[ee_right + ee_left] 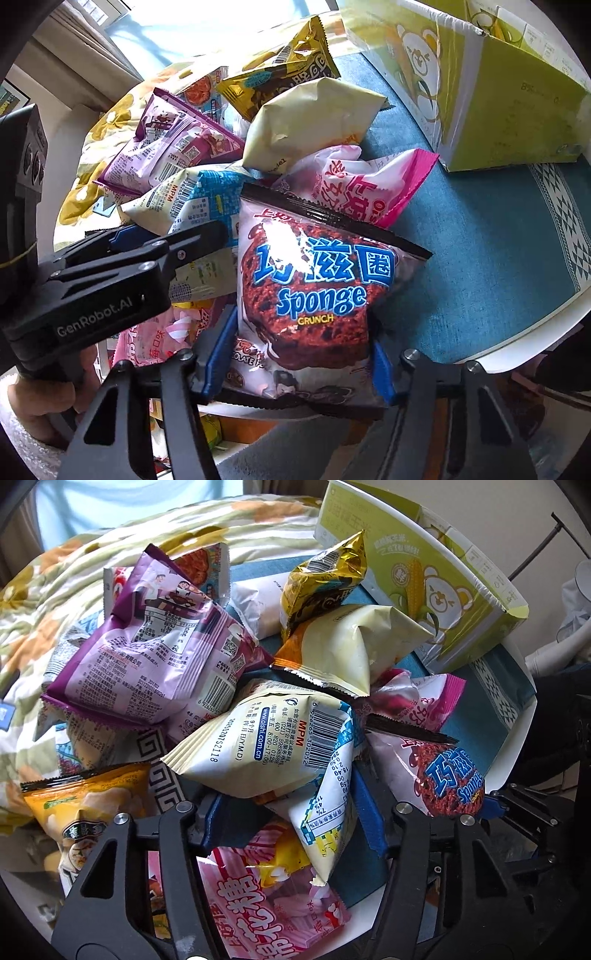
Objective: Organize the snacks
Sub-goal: 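Grasp the brown Sponge bag with right tool while left tool grasps white MPM bag, then carry both bags into the cardboard box and open both tools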
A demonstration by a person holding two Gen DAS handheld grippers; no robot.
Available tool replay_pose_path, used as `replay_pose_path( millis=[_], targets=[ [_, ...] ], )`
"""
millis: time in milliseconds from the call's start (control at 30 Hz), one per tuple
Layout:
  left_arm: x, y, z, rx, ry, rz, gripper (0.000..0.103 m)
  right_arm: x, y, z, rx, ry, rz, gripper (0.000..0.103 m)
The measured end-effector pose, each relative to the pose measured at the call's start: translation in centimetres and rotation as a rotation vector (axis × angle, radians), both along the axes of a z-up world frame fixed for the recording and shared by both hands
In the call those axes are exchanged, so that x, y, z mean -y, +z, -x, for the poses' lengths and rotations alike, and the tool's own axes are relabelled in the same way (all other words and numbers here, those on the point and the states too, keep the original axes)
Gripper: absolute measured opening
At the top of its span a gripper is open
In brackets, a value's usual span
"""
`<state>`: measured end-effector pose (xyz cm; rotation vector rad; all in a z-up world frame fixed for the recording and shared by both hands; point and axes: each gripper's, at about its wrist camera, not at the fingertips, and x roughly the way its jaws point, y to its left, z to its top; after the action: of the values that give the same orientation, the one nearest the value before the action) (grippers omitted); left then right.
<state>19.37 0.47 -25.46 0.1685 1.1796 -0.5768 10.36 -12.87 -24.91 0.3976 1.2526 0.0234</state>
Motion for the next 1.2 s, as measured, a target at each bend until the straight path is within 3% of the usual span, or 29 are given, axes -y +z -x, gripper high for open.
replay_pose_path(
  millis=[267, 733, 1000, 1200],
  targets=[
    [-0.4, 3.0, 1.7, 0.051, 0.012, 0.018, 0.054, 0.2, 1.9, 0.7, 0.028, -0.003, 0.012, 0.057],
    [-1.5, 11.1, 1.9, 0.189, 0.032, 0.076, 0.054, 1.0, 8.7, 1.0, 0.155, -0.017, 0.104, 0.057],
    [1.2, 15.8, -0.6, 0.282, 0.058, 0.113, 0.054, 3.5, 13.4, -0.6, 0.257, -0.052, 0.151, 0.057],
    [5.6, 18.0, -3.2, 0.34, 0.112, 0.116, 0.054, 7.8, 15.3, -3.7, 0.326, -0.046, 0.151, 0.057]
  ],
)
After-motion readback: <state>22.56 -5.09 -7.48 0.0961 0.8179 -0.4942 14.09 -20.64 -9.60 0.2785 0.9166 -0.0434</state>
